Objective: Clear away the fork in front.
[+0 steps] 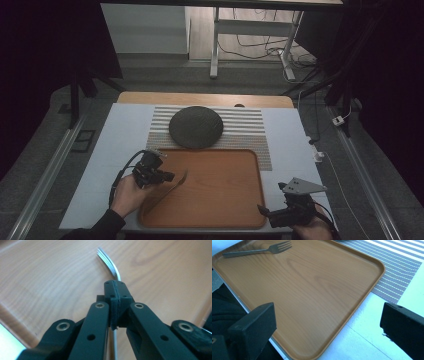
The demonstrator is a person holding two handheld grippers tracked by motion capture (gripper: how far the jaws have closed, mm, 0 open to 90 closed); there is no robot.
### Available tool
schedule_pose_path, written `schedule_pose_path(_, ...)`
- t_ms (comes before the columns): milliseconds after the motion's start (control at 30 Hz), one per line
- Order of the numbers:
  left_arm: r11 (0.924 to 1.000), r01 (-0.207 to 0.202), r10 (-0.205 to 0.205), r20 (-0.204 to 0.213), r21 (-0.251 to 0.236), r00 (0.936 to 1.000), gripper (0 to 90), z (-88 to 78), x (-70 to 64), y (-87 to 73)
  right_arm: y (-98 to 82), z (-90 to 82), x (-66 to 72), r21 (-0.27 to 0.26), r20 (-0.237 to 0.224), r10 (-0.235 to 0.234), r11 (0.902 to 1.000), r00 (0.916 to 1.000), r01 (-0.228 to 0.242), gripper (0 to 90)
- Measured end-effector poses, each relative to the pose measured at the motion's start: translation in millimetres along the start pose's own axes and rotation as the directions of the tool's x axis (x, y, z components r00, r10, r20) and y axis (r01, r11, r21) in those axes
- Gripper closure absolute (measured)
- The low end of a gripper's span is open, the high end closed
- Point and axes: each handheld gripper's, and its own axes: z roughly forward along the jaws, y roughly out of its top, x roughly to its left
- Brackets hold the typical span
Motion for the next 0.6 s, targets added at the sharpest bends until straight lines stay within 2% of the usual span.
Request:
schedule_pose_path(67,0.9998,0.018,-0.018,0.001,0.007,0.9998,88.4,5.3,4.9,2.7,0.0,0.1,0.0,0.002,0.001,0.003,1.0000,1.0000,-0.003,0.2)
schedule_pose_path(233,0.9997,0.007,-0.007,-0.006,0.024,1.0000,88.4,16.2,8.7,9.6,0.1,0.3,0.4,0.006,0.000,-0.002,1.0000,1.0000,0.002,0.2)
schedule_pose_path(400,0.9990,-0.027,0.027,-0.007,0.036,0.9996,88.4,25.5,-2.3,15.4,0.2,0.6,0.4,0.010,-0.002,-0.007,0.9999,1.0000,0.007,0.2)
schedule_pose_path(600,0.9953,-0.081,0.082,-0.015,0.054,0.9965,88.4,32.6,-22.7,17.8,0.2,1.1,0.4,0.013,-0.007,-0.012,0.9998,0.9999,0.013,0.2)
